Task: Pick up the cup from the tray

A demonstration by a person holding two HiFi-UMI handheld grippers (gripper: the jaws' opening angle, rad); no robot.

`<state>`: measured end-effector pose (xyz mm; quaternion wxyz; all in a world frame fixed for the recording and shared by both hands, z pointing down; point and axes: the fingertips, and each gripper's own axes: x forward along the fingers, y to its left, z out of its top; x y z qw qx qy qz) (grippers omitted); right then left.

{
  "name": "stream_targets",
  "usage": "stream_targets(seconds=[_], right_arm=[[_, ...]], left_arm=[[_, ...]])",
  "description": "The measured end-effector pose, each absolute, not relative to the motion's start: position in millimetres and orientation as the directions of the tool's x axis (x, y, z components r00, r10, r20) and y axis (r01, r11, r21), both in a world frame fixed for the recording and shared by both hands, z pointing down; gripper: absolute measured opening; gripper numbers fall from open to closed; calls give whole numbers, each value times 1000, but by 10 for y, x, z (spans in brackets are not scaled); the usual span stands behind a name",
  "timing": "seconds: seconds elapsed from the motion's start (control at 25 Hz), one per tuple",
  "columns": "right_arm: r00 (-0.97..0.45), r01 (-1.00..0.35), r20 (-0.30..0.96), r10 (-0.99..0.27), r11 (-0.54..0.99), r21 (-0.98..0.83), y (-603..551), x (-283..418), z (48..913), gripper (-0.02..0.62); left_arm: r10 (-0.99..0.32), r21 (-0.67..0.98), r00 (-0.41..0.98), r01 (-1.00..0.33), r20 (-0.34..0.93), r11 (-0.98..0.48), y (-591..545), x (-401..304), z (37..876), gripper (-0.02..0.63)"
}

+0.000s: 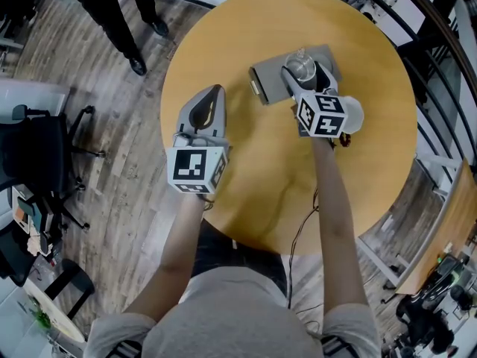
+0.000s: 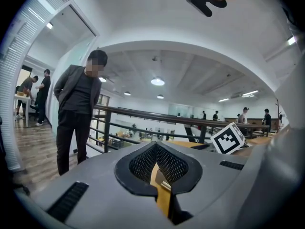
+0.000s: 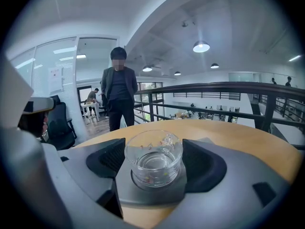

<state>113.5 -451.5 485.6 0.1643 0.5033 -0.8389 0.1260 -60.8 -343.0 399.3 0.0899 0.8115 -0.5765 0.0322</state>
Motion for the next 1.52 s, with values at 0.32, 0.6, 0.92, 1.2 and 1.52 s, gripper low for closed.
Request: stream_targets(seconds=[0.32, 0.6, 0.92, 1.2, 1.52], right_arm=[[-432, -897, 365, -824, 433, -85, -4472, 1201, 4817, 323], [-440, -896, 343, -830, 432, -103, -4353, 1194, 4728, 324], [-437, -897, 330, -837, 434, -86, -4098, 1293, 4674, 322], [-436, -897, 311, -845, 434, -79, -3993, 1208, 4712, 322], [-426, -886, 353, -833, 463, 22, -4017, 1120, 4796, 322]], left_arm=[[-930, 104, 331, -942, 160, -318, -3433, -586, 4019, 6], [-930, 103, 333, -942, 155, -320, -3431, -585, 3980, 6], [-920, 105, 361, -932, 154, -348, -3370, -408, 3980, 6], [-913, 101, 375, -927, 161, -362, -3311, -355, 3990, 6], [-917, 100, 365, -930, 162, -353, -3294, -413, 3989, 6]])
